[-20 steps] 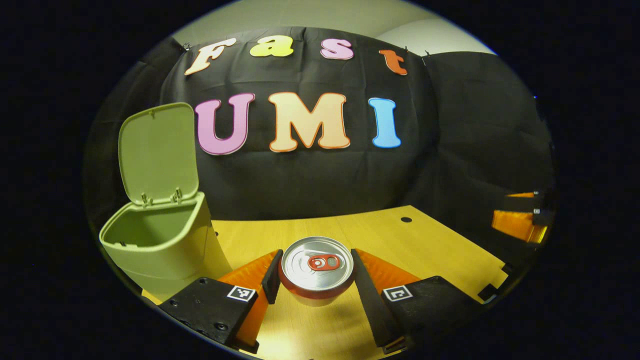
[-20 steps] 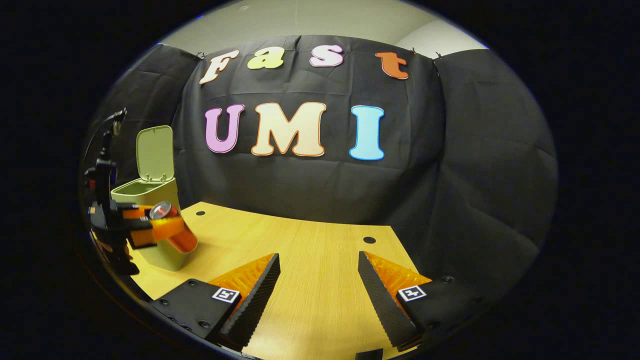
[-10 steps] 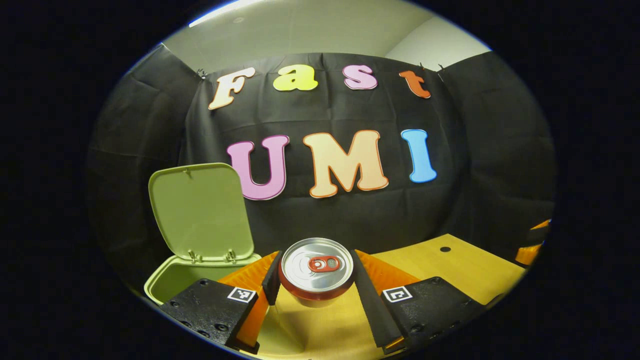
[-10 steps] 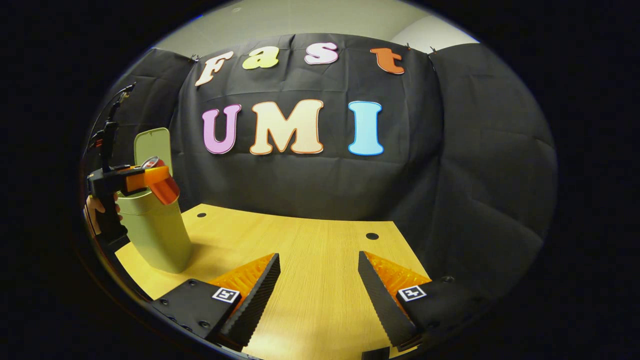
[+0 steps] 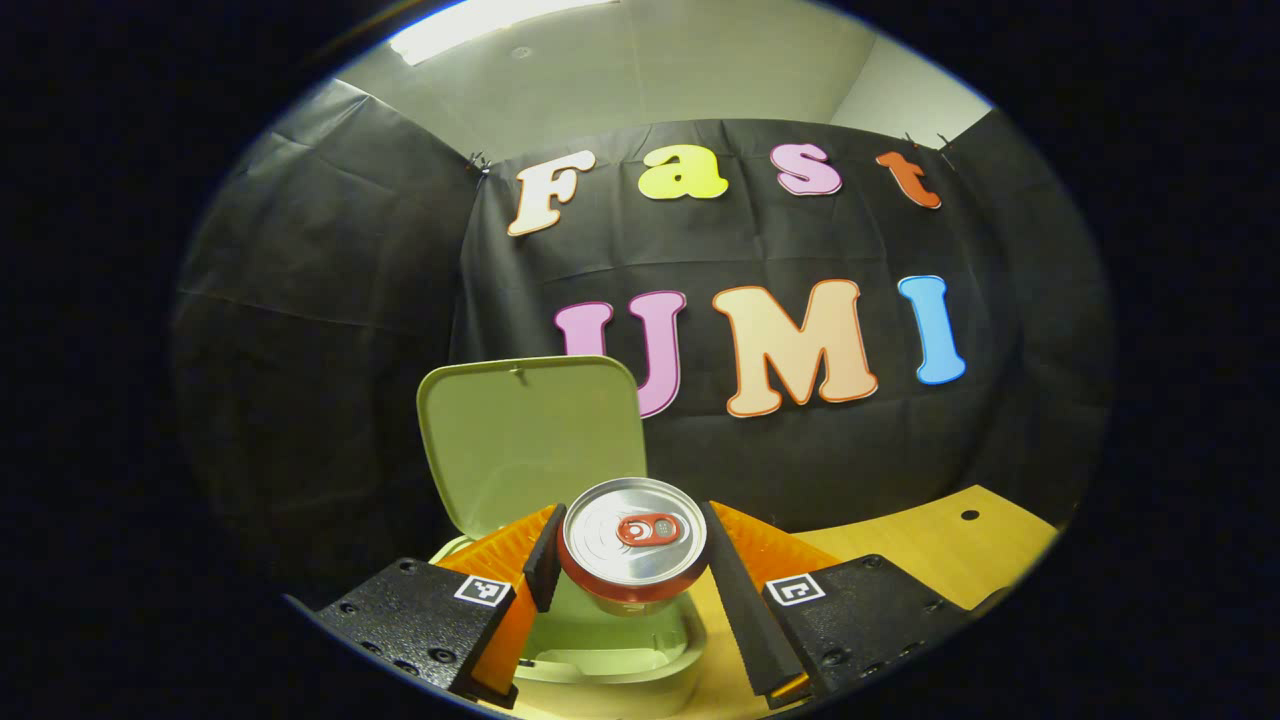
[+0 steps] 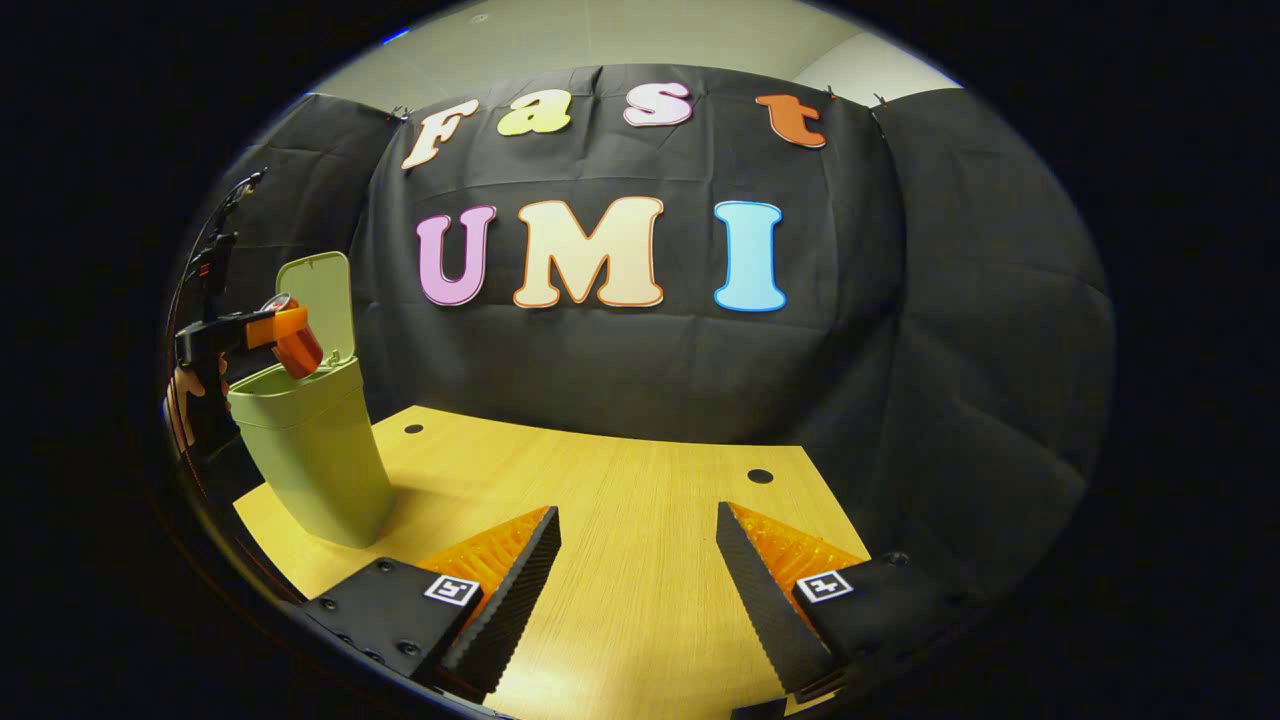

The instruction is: Press the lid of the desktop garbage bin to open it, pick up the crumpled paper on the desktop and throw it into the bin, then pick up the pop can on the desktop and drop it into the bin, and finally close the garbage bin lid.

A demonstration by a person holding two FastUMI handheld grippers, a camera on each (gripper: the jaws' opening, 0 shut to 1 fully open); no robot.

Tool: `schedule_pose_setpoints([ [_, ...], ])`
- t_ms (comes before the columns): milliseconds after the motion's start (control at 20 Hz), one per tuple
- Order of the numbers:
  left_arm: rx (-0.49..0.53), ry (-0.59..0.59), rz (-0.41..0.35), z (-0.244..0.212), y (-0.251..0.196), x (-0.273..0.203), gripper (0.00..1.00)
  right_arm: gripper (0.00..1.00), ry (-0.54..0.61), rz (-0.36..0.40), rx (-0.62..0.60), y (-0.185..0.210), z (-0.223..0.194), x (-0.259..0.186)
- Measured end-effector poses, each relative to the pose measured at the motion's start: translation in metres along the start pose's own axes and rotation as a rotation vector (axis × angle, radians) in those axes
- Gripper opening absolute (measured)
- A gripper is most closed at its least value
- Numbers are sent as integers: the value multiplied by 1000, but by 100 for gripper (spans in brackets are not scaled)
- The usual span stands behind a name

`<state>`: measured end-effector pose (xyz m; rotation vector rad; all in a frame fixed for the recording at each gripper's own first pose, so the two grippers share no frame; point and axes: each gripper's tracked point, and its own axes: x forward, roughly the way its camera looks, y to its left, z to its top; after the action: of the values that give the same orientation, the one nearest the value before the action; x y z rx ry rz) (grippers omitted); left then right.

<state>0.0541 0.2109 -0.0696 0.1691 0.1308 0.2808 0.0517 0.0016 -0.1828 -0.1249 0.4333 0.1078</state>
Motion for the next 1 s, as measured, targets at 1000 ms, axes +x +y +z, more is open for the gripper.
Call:
schedule_pose_setpoints([
  [1000, 50, -212, 41, 134, 55, 42, 98, 99, -10, -49, 37, 14, -1, -12],
])
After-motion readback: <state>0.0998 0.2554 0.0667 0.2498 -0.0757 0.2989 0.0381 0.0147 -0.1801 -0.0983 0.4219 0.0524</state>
